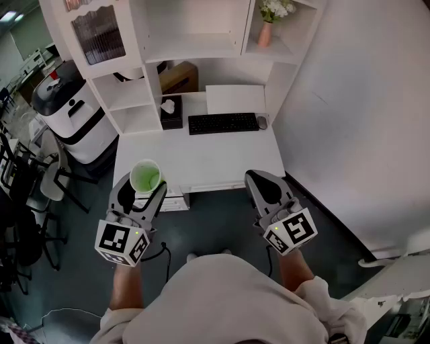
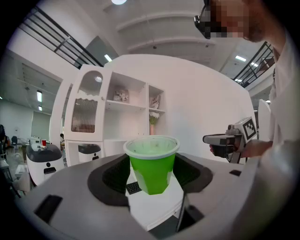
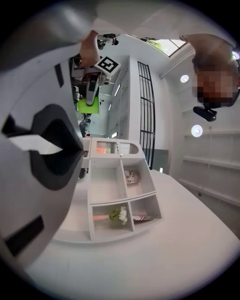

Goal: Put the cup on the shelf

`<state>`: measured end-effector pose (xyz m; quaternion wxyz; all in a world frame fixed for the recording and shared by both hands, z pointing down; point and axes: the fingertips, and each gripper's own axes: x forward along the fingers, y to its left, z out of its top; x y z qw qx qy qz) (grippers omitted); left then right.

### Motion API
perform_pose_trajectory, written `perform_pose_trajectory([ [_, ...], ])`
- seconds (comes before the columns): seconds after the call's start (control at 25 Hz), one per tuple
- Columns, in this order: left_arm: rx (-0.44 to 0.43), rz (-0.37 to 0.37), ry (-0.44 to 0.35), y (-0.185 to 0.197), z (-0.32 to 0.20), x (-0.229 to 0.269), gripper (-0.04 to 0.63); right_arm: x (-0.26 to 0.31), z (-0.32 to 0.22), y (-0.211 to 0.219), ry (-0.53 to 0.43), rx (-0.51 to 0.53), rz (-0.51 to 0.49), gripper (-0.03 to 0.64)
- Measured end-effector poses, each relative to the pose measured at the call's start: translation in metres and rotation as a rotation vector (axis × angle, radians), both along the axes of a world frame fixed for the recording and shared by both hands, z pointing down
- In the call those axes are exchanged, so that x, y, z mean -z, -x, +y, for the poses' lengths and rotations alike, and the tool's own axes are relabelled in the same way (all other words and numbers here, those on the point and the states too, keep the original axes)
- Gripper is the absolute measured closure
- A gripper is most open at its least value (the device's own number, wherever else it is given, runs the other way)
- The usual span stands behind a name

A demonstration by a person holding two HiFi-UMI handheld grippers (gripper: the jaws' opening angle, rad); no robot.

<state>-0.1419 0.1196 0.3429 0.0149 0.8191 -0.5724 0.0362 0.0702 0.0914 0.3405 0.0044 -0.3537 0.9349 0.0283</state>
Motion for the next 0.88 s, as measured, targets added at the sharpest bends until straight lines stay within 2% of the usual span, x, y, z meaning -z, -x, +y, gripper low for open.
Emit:
perform_pose_trajectory([
  [0.88, 0.016, 0.005, 0.010, -0.019, 0.000, -0.006, 0.307, -0.004, 0.000, -0.015, 0.014, 0.041, 0.001, 0.614],
])
